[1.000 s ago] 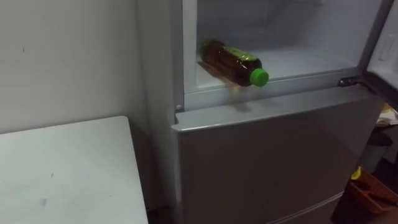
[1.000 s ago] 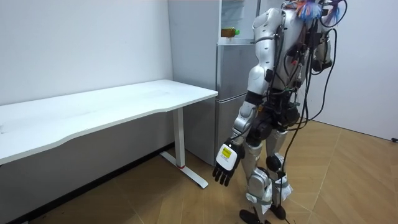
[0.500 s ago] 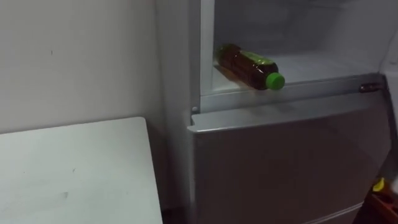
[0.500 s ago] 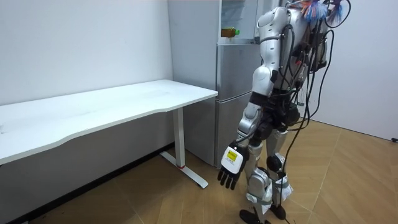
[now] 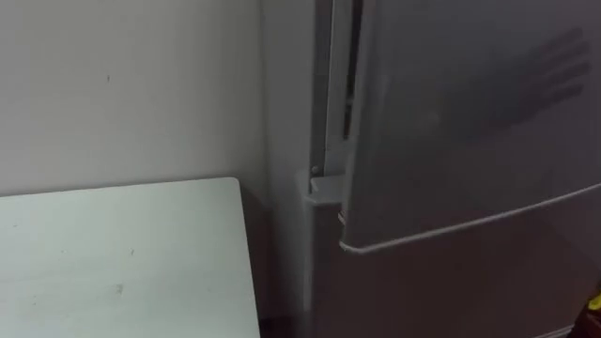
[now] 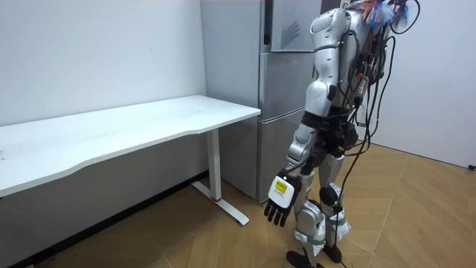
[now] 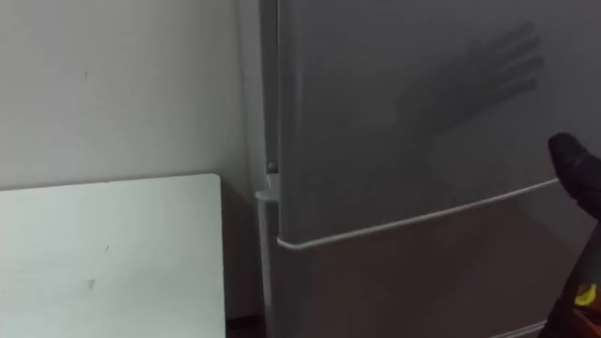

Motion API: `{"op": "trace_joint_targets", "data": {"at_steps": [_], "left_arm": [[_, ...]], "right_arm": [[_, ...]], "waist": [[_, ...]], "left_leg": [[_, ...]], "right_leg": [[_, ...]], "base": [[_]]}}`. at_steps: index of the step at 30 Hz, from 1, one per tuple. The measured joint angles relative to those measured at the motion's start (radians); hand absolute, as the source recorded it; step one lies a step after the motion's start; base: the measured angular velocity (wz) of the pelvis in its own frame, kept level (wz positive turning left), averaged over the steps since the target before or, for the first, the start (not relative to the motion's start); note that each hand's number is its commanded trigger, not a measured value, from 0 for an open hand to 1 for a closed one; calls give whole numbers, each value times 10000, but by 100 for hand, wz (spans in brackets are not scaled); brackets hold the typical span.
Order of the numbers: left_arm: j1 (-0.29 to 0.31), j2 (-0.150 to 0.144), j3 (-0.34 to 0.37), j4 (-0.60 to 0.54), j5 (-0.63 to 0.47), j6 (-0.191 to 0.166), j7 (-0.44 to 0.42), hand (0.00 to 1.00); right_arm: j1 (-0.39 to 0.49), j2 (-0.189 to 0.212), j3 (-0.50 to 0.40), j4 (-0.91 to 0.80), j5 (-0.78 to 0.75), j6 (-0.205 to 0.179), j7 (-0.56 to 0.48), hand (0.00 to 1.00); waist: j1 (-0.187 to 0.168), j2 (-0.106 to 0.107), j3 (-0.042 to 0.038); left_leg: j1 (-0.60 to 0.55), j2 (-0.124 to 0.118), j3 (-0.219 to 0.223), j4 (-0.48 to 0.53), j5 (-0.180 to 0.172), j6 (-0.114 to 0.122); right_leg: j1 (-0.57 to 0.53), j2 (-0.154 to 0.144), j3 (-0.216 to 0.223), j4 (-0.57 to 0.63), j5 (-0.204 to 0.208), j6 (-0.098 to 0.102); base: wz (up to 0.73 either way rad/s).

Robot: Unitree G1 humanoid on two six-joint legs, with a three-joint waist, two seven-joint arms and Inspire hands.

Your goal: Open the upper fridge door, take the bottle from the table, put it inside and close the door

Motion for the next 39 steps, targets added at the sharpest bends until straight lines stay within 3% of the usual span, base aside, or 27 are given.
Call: {"op": "trace_joint_targets", "data": {"at_steps": [18, 26, 30, 39], "left_arm": [[7, 29, -274, -41, 27, 203, -22, 0], [-378, 30, -482, -39, 410, 220, -49, 0], [-453, 26, -508, -32, 514, 398, -102, 0], [-526, 42, -676, -49, 882, 584, -294, 0]], "right_arm": [[-22, 33, 799, 8, -377, 19, 293, 0], [-940, 33, 1978, 17, -1213, 52, 1069, 0], [-1220, 267, 2113, 146, -2273, 365, 1028, 0], [-1913, 772, 2499, 796, -3964, 749, 685, 0]], "waist": [[287, -37, 3], [543, -60, 4], [538, -111, -12], [654, -157, 33]], "left_leg": [[-43, 10, -146, 44, -12, -20], [-75, -4, -353, 61, -9, -31], [-161, 4, -443, 148, -9, -31], [-297, 8, -745, 267, 12, -68]], "right_leg": [[151, 10, -175, -160, 24, -23], [267, -10, -319, -186, 23, -26], [317, -5, -441, -295, 60, -48], [261, -18, -657, -303, 97, -104]], "base": [[2], [5], [9], [1]]}}
